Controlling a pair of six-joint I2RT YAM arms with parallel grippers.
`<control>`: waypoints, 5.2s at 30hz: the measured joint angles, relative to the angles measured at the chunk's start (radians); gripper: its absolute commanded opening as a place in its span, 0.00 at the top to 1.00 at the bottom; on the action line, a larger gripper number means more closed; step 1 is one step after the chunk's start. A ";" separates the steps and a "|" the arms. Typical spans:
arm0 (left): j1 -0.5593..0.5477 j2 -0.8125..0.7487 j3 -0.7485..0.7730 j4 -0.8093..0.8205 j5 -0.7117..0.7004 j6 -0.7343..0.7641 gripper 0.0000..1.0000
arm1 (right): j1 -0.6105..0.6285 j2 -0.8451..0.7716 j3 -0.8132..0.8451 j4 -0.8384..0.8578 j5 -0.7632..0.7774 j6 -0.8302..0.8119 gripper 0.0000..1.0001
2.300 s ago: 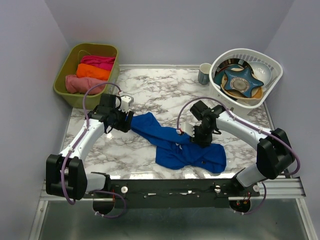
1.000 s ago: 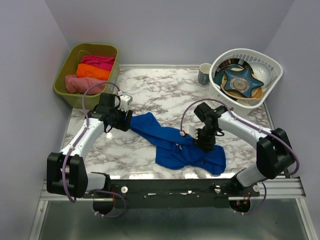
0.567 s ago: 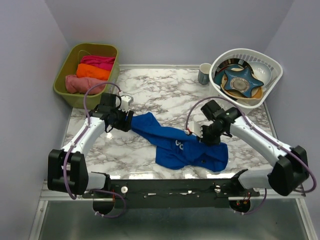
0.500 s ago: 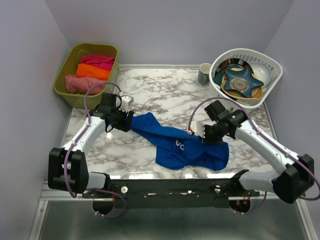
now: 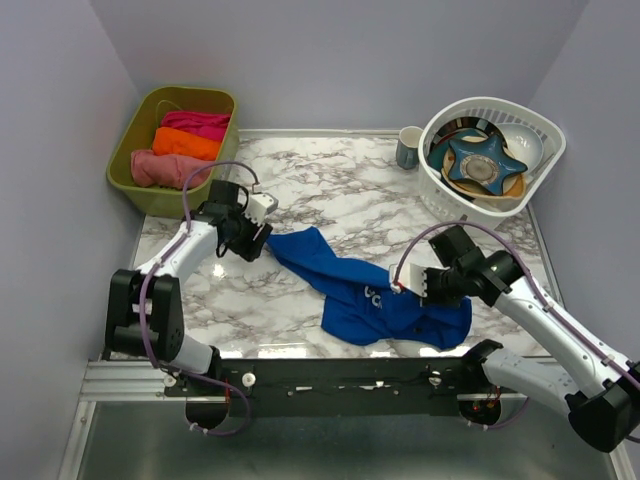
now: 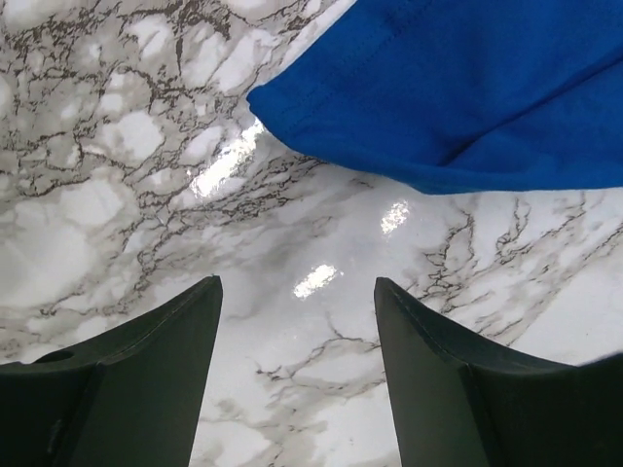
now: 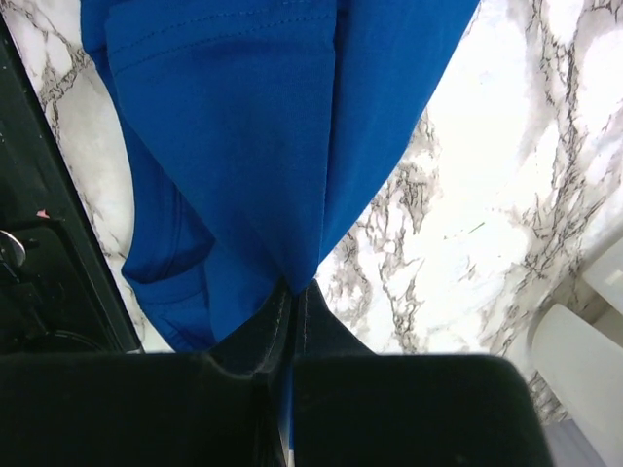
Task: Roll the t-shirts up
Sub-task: Flatten out the T-shirt at the center of the board.
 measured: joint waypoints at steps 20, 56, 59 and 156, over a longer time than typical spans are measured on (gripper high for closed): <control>0.000 0.316 0.294 -0.050 0.013 -0.415 0.34 | 0.000 0.016 -0.027 0.016 0.003 0.089 0.93; 0.148 -0.200 0.579 -0.246 -0.002 -0.693 1.00 | 0.000 -0.134 0.159 0.444 0.177 0.114 0.99; 0.146 -0.266 0.582 -0.290 -0.002 -0.707 1.00 | 0.000 -0.190 0.149 0.447 0.183 0.119 0.99; 0.146 0.330 0.446 -0.284 0.254 -0.037 0.67 | -0.003 -0.088 -0.237 0.373 0.144 0.234 0.91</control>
